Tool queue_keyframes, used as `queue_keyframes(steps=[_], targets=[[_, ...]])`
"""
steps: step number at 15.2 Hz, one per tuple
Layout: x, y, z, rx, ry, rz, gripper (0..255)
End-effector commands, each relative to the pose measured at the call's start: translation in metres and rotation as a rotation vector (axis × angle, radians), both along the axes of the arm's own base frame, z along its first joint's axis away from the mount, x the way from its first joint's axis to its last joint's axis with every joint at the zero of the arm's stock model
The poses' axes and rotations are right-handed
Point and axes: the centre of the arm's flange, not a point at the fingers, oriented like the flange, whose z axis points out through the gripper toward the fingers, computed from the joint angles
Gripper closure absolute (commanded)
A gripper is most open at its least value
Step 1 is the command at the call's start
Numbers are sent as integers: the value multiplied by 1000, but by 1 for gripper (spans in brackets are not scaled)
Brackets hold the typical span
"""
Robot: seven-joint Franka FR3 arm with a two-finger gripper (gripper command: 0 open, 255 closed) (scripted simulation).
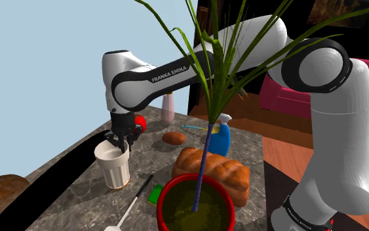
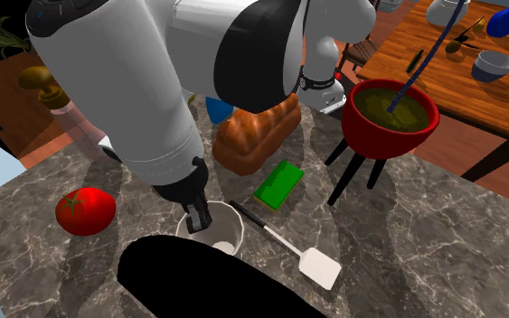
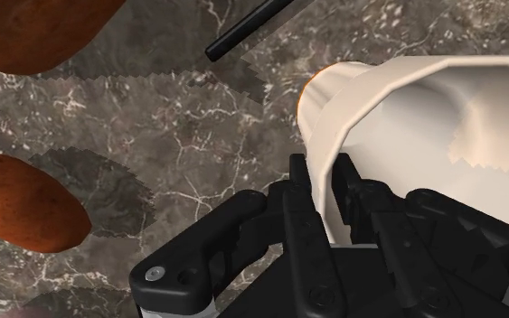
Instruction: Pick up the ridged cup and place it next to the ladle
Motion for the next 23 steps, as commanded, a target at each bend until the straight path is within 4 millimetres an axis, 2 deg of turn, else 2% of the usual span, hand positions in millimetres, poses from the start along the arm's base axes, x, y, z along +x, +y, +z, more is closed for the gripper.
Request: queue_keyframes(steps=[1,23], targets=[[0,0,0,1,0,0,255],[0,0,116,1,0,0,255]])
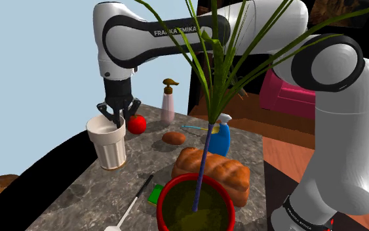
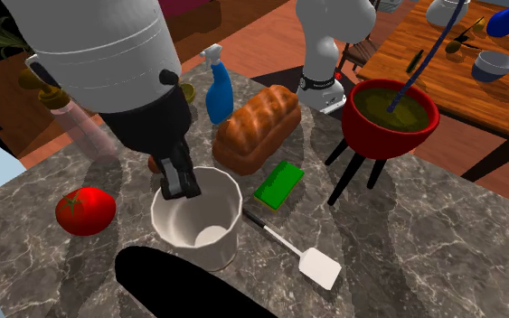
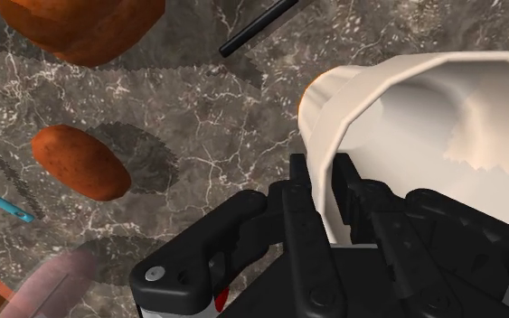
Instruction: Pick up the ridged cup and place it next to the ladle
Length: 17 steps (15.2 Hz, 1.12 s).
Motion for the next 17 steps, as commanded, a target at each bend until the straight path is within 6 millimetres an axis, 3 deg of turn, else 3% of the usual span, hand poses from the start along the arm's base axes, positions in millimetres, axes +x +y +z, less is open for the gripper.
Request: queue_keyframes(steps=[1,17], targets=[[0,0,11,1,-1,0,255],[0,0,96,1,-1,0,255]])
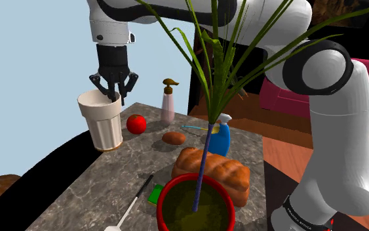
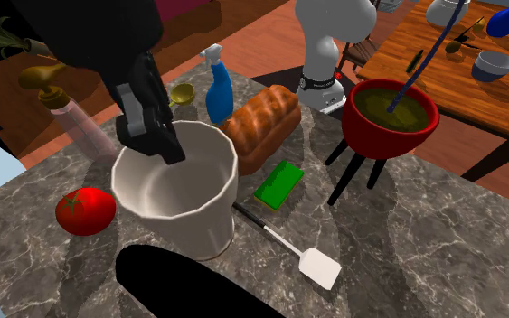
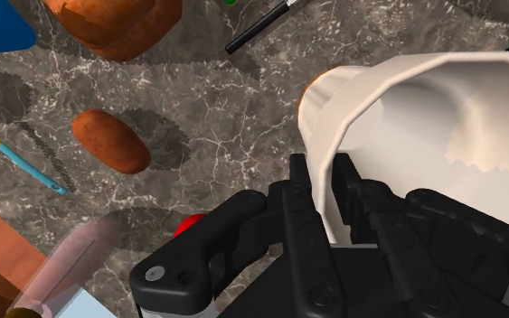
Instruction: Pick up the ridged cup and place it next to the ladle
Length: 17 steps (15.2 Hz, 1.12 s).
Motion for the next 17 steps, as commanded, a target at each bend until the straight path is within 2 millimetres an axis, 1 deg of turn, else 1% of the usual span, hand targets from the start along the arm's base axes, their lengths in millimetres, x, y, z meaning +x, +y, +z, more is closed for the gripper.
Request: queue_keyframes(steps=[1,7,8,17], targets=[[-1,-1,12,1,-1,0,255],[-1,-1,44,1,-1,0,255],[-1,-1,47,1,-1,0,255],[63,-91,2,1,-1,0,255]])
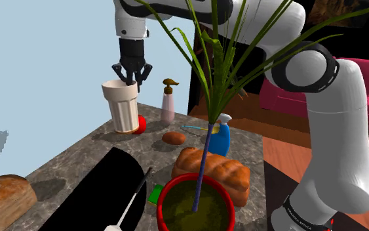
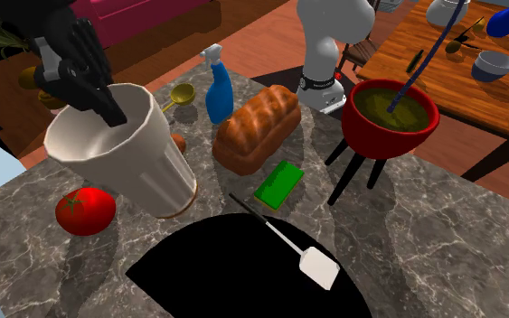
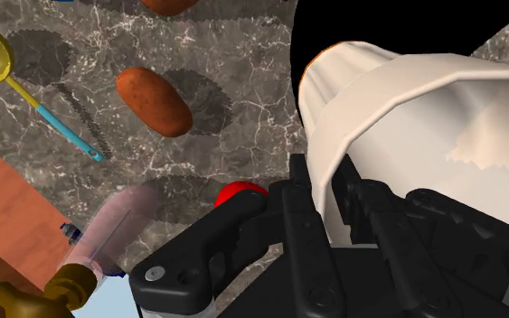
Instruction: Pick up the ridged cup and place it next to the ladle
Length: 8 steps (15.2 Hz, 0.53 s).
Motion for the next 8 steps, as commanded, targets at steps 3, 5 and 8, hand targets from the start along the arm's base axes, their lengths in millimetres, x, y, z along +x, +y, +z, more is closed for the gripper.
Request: queue_keyframes(steps=[3,5,8], targets=[[29,-40,-19,1,-1,1,255],[43,-60,-29,1,-1,1,255],[64,-90,-44,1,-1,1,255]])
